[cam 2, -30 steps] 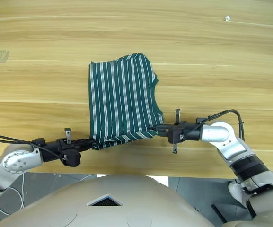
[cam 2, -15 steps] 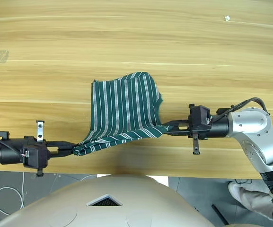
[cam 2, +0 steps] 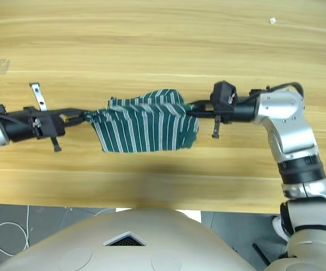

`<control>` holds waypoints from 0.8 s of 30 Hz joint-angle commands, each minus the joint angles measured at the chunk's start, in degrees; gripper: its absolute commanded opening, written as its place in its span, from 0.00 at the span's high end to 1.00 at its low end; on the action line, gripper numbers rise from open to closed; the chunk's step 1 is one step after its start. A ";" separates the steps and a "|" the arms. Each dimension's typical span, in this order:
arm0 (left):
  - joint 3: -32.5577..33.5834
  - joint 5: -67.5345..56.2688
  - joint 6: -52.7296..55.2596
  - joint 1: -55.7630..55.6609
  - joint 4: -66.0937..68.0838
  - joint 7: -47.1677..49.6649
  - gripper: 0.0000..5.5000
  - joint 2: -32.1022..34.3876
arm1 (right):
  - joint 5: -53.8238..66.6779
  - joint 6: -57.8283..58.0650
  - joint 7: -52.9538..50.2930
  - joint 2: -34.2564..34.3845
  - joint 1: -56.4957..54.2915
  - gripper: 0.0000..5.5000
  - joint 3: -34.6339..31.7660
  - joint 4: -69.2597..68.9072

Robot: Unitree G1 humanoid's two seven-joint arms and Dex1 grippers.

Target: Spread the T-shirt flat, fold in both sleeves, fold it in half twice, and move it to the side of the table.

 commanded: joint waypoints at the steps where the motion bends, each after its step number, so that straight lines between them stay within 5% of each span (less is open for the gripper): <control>1: -5.34 8.56 -1.43 -8.93 10.62 4.74 1.00 -6.22 | -4.69 -1.72 -0.97 6.25 -8.43 1.00 0.11 13.04; 11: -8.69 14.26 -5.56 -16.00 24.73 9.52 1.00 -14.17 | -11.71 -9.04 -1.46 13.52 -16.28 1.00 -2.27 35.25; 12: -8.75 14.68 -5.40 -16.16 25.52 9.75 0.94 -14.43 | -12.11 -9.46 -1.42 13.76 -16.43 1.00 -2.47 36.17; 21: -6.27 18.16 -2.39 -19.35 31.79 20.07 0.68 -18.35 | -13.66 -15.49 -9.50 16.67 -19.60 0.69 -8.48 42.46; 24: -4.95 18.38 -1.79 -20.34 33.18 23.02 0.68 -19.04 | -14.23 -17.50 -13.19 17.02 -21.15 0.69 -10.64 43.96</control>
